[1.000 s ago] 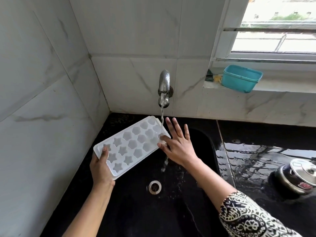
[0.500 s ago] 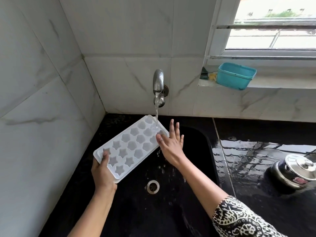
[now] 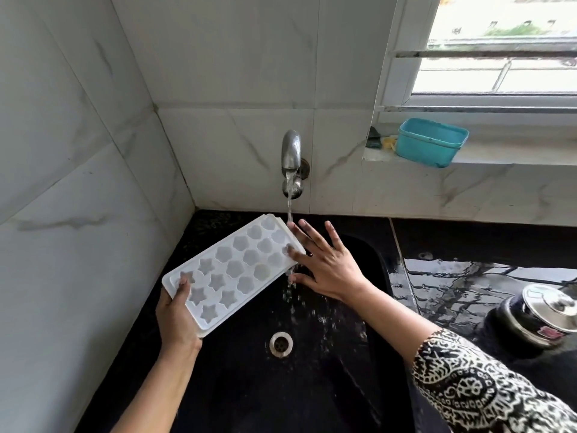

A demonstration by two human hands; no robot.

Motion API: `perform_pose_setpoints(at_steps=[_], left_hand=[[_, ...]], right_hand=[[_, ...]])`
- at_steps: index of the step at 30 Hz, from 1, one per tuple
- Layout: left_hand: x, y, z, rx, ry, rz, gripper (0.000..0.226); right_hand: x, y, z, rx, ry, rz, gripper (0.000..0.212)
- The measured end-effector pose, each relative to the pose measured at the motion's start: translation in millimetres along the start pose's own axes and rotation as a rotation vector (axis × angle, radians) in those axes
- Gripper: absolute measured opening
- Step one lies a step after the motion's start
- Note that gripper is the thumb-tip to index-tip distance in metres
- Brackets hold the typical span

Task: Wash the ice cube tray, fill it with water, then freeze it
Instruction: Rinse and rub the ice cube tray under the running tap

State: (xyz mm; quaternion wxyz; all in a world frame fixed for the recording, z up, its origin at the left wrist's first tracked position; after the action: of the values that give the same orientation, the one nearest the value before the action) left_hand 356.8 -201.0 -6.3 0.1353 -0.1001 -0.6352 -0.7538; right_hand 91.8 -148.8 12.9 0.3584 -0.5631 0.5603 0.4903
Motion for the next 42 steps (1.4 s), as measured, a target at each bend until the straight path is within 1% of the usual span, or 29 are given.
perform_pose_setpoints(at_steps=[3,6,7,10,11,12,13,15,16,17,19,22,25,29,32,34,36,38,40,42], left_hand=[[6,1,3,0.033,0.013,0.002,0.011],[10,-6,9,0.03,0.01,-0.011,0.012],[12,-8,12,0.025,0.002,-0.008,0.013],[15,-14,17,-0.008,-0.021,0.011,0.014],[15,-16,17,-0.021,-0.022,0.016,0.014],[14,-17,16,-0.036,-0.024,0.014,0.014],[14,-19,14,-0.049,-0.028,0.008,0.014],[16,-20,13,-0.07,-0.052,-0.002,0.016],[18,-21,14,-0.079,-0.067,-0.001,0.018],[22,-23,15,-0.086,-0.082,0.001,0.019],[28,-25,18,-0.097,-0.102,0.005,0.018],[31,-28,20,-0.117,-0.093,0.016,0.019],[30,-30,21,-0.129,-0.094,0.041,0.016],[34,-33,22,-0.136,-0.112,0.035,0.023],[35,-33,23,-0.125,-0.089,0.048,0.02],[34,-32,21,-0.102,-0.082,0.042,0.024],[36,-33,22,-0.095,-0.104,0.03,0.026],[40,-34,24,-0.093,-0.12,0.026,0.025],[42,-35,22,-0.103,-0.117,0.031,0.021],[40,-32,17,-0.097,-0.108,0.027,0.018]], right_hand=[[1,-11,1,0.14,-0.047,-0.073,0.066],[-2,-18,6,0.339,-0.118,-0.295,0.077],[-4,-17,10,0.411,-0.132,-0.38,0.078],[-8,-8,19,0.635,-0.165,-0.69,0.062],[-9,-6,20,0.685,-0.161,-0.776,0.058],[-11,-5,20,0.7,-0.146,-0.829,0.058],[-13,-6,16,0.678,-0.128,-0.847,0.063],[-20,-13,5,0.566,-0.101,-0.804,0.078],[-22,-17,-1,0.5,-0.107,-0.749,0.079],[-23,-21,-8,0.441,-0.122,-0.679,0.075],[-21,-25,-18,0.383,-0.162,-0.539,0.069],[-19,-28,-26,0.375,-0.152,-0.412,0.079],[-20,-33,-25,0.354,-0.12,-0.375,0.079],[-14,-26,-25,0.43,-0.142,-0.364,0.081],[-17,-27,-30,0.414,-0.125,-0.32,0.073],[-21,-24,-31,0.41,-0.102,-0.302,0.07],[-24,-16,-29,0.411,-0.03,-0.239,0.071],[-25,-14,-29,0.416,0.045,-0.161,0.064],[-23,-18,-30,0.415,0.046,-0.18,0.06],[-15,-21,-28,0.428,-0.067,-0.364,0.06]])
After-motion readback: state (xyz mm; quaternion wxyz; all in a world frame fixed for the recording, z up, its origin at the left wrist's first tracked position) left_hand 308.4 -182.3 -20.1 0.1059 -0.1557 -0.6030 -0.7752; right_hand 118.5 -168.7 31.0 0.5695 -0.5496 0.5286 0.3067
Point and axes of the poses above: each hand's wrist, its own z-axis away from the middle knuckle, its own x-axis out of the palm, y = z × x, the point moved 6 cm from there along -z, towards the middle knuckle, and after that the axes turned 8 degrees about -y, right-handed, at the moved point
